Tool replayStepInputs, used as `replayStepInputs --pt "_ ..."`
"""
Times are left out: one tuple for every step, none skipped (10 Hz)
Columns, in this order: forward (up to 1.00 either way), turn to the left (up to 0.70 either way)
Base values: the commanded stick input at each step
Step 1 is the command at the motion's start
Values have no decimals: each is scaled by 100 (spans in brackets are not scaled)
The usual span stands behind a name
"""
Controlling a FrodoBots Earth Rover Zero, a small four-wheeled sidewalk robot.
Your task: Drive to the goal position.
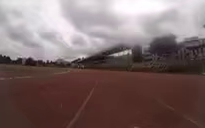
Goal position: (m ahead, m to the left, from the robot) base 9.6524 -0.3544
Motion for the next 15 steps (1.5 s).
replayStepInputs --pt "70 0" --pt "70 0" --pt "70 0" --pt "70 0" --pt "70 0" --pt "70 0" --pt "70 0" --pt "70 0" --pt "70 0" --pt "70 0" --pt "70 0" --pt "70 0" --pt "70 0" --pt "70 0" --pt "70 0"
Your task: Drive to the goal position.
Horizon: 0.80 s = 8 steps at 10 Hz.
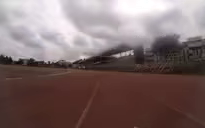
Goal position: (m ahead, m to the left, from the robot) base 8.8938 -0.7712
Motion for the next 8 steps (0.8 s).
replayStepInputs --pt "70 0" --pt "70 0" --pt "70 0" --pt "70 0" --pt "70 0" --pt "70 0" --pt "70 0" --pt "70 0"
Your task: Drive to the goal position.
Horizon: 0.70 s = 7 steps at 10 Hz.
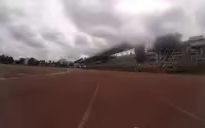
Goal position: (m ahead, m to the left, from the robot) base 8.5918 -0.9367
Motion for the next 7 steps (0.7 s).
replayStepInputs --pt "70 0" --pt "70 0" --pt "70 0" --pt "70 0" --pt "70 0" --pt "70 0" --pt "70 0"
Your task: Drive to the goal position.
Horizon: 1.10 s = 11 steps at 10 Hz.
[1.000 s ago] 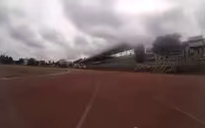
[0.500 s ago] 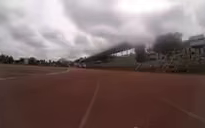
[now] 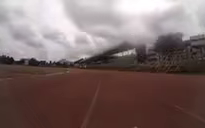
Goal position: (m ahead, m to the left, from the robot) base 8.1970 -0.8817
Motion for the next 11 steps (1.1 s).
replayStepInputs --pt "70 0" --pt "70 0" --pt "70 0" --pt "70 0" --pt "70 0" --pt "70 0" --pt "70 0" --pt "70 0" --pt "70 0" --pt "70 0" --pt "70 0"
